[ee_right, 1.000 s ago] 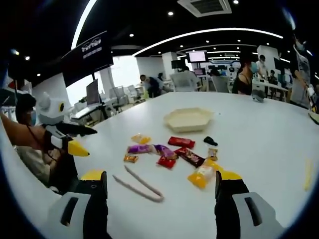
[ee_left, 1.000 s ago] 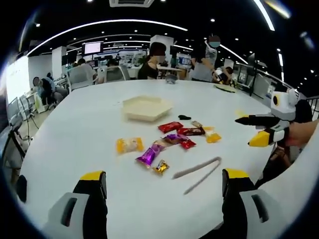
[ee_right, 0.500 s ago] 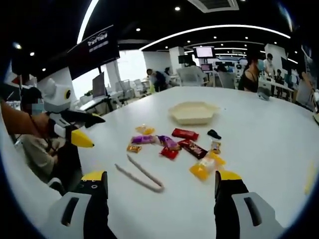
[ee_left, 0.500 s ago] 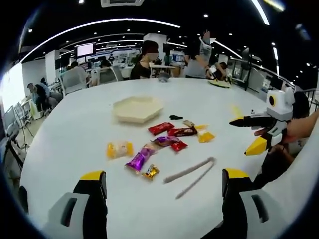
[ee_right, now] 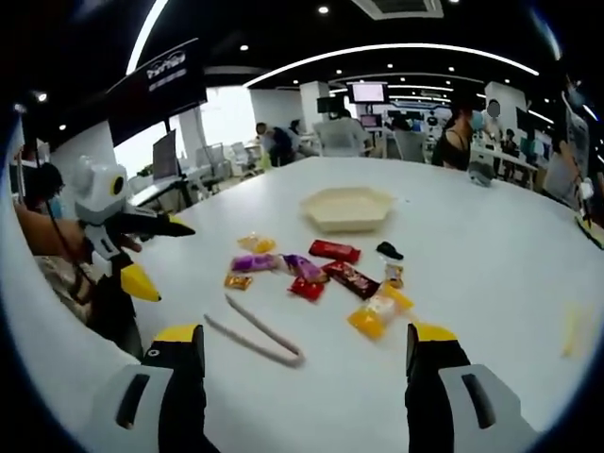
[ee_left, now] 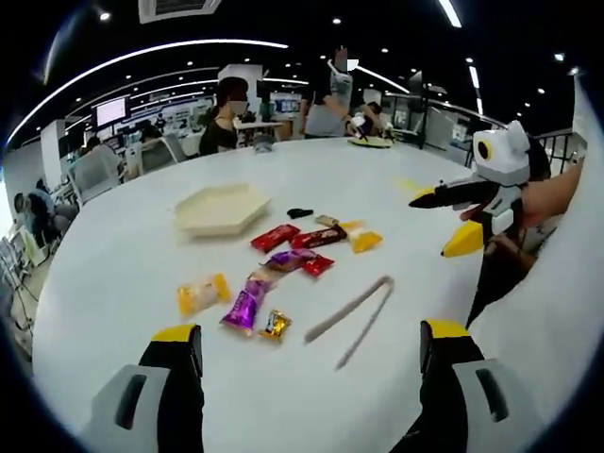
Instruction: Place the target food into the container with the food tongs after gripping and lifting it, then release it inside without dropping or visibly crushing the food.
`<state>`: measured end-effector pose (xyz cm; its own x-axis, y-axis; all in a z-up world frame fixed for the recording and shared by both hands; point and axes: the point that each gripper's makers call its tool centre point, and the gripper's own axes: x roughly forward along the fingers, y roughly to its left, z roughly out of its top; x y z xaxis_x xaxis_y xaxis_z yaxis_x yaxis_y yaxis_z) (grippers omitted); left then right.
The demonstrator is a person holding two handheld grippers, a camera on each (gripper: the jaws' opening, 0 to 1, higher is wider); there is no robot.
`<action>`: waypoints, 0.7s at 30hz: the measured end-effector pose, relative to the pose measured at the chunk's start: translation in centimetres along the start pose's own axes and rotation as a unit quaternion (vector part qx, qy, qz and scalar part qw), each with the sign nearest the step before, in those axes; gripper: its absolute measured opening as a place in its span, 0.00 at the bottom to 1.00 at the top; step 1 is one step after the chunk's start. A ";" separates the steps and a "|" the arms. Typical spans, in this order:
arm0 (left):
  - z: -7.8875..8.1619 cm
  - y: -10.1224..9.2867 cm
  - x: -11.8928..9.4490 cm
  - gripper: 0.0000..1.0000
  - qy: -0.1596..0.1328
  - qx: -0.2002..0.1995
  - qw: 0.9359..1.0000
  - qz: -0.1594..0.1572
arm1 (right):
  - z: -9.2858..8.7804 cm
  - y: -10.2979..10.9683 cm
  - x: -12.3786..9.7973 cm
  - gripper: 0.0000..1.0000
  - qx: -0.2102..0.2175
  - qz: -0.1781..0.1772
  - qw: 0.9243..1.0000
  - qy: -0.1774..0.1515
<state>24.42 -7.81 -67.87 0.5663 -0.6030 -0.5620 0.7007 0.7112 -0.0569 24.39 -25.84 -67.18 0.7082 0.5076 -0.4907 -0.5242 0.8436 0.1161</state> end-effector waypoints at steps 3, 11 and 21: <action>-0.1 -0.1 0.6 0.96 -0.008 0.010 1.000 -0.017 | -0.3 -0.2 0.1 0.89 -0.001 -0.016 1.000 0.000; -0.8 -0.9 0.9 0.96 -0.003 0.023 0.999 -0.049 | -0.5 -1.0 -1.0 0.89 0.007 -0.045 0.999 0.000; -2.8 -2.9 1.2 0.79 0.036 0.031 0.994 -0.097 | -1.1 -2.7 -1.6 0.89 0.018 -0.065 0.998 0.006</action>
<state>21.83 -9.54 -70.67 0.3873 -0.6968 -0.6038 0.8196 0.5600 -0.1206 24.11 -29.10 -67.68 0.7631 0.3923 -0.5135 -0.4111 0.9078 0.0827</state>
